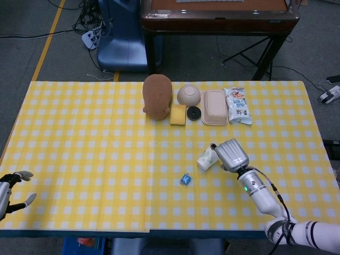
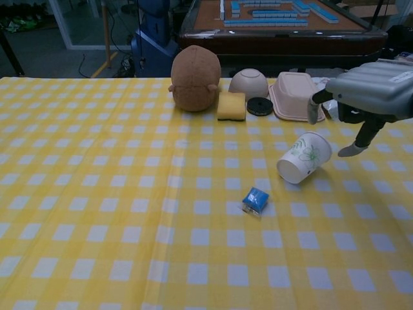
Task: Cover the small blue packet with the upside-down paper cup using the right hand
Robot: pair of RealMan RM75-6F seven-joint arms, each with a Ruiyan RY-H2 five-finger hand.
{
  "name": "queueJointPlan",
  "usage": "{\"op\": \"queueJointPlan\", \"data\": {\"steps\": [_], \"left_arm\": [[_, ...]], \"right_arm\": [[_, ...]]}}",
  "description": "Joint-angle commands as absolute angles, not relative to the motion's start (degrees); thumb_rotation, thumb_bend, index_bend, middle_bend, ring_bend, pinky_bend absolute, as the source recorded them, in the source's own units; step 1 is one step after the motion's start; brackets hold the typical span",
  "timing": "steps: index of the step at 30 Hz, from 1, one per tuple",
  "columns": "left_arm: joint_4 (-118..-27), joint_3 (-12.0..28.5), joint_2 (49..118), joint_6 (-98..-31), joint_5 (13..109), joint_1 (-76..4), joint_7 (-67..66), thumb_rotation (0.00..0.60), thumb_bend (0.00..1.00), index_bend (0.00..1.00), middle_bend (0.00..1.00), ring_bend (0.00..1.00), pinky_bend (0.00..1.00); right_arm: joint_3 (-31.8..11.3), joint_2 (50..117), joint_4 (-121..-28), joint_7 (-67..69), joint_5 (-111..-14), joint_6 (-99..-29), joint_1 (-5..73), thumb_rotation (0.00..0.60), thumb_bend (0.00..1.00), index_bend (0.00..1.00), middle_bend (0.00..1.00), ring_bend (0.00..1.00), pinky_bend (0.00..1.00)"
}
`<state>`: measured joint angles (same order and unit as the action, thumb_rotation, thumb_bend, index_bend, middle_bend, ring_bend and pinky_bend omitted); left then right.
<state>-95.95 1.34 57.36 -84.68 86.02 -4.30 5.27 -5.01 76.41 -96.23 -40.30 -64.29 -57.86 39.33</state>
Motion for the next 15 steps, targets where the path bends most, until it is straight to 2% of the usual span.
{"op": "queueJointPlan", "data": {"steps": [1, 15], "left_arm": [[-95.80, 1.38, 57.30, -84.55, 85.96, -4.33, 5.63, 0.600, 0.22, 0.45, 0.44, 0.41, 0.59], [-95.64, 1.54, 57.24, -84.23, 85.59, -4.38, 6.02, 0.600, 0.22, 0.45, 0.44, 0.41, 0.59]], "right_arm": [[-5.09, 78.62, -95.43, -43.62, -63.14, -56.65, 41.46, 0.600, 0.04, 0.36, 1.00, 1.00, 1.00], [-2.93, 81.46, -94.39, -52.98, -59.96, -55.35, 44.91, 0.600, 0.03, 0.36, 1.00, 1.00, 1.00]]}}
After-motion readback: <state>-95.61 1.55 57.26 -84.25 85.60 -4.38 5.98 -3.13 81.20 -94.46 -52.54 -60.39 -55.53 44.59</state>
